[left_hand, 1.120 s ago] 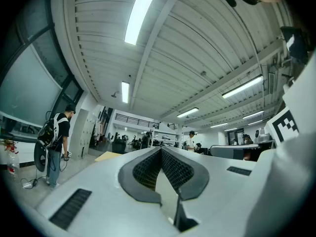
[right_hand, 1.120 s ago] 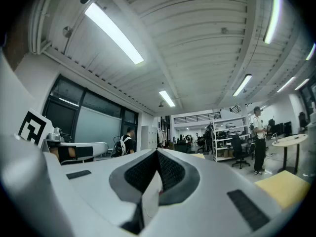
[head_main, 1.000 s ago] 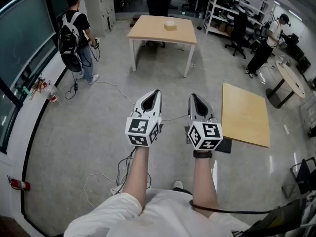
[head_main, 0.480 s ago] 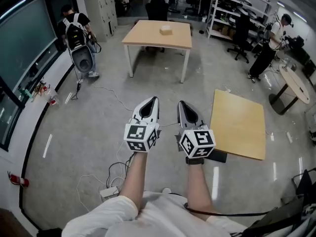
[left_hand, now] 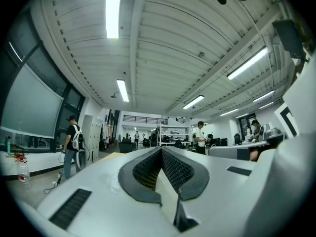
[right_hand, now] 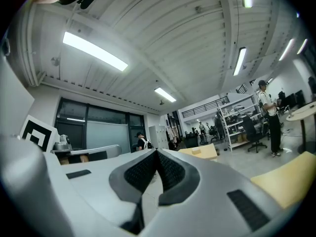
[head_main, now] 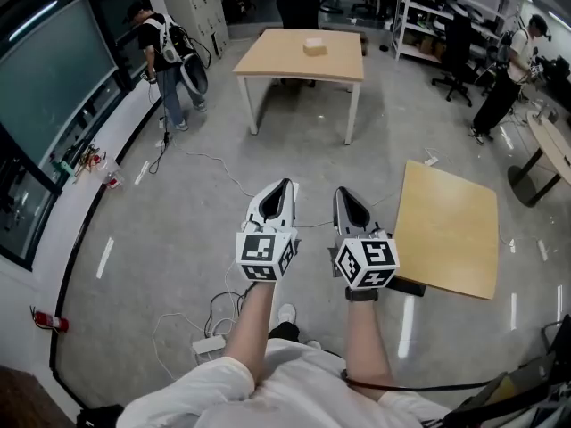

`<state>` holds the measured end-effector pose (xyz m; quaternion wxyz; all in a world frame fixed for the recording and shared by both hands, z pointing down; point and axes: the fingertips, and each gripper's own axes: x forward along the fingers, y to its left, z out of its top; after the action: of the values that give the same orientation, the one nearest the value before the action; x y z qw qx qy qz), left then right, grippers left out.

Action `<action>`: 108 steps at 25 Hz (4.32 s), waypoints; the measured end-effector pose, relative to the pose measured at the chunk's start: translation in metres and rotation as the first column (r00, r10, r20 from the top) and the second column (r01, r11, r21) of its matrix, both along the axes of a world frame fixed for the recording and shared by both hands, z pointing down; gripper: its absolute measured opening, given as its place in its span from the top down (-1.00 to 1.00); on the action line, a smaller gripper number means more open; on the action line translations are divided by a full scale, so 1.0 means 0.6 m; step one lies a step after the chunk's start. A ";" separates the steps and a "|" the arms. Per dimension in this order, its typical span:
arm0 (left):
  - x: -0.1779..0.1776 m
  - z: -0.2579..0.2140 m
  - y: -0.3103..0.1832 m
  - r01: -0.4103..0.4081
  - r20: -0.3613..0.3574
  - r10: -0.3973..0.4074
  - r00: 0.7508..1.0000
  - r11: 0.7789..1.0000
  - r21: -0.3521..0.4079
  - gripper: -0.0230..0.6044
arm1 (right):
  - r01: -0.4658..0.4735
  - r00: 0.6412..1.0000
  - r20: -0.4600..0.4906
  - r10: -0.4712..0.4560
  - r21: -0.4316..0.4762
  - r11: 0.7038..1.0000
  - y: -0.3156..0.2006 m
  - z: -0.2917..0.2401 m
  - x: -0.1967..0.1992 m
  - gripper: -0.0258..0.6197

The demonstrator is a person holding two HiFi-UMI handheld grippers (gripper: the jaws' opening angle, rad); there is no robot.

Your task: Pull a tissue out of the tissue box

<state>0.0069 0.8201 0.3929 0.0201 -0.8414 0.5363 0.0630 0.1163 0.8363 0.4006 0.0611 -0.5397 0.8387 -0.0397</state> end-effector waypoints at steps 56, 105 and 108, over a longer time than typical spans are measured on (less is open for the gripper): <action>0.051 -0.013 -1.214 0.041 -0.073 -0.045 0.996 0.998 -0.057 0.93 | 0.108 0.993 -0.046 -0.109 -0.027 0.994 -1.216 -0.002 0.023 0.92; 0.130 -0.026 -2.438 -0.054 -0.053 0.054 0.997 0.999 -0.005 0.93 | 0.176 0.980 -0.100 -0.173 0.016 0.984 -2.452 -0.038 0.073 0.92; 0.150 -0.014 -2.497 -0.040 -0.054 0.039 0.998 0.999 -0.025 0.93 | 0.175 0.979 -0.102 -0.174 -0.003 0.985 -2.514 -0.025 0.105 0.92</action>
<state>0.0968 -0.6781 0.3846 -0.0065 -0.8501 0.5207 0.0786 0.1794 -0.6719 0.3858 0.0162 -0.4652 0.8849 -0.0149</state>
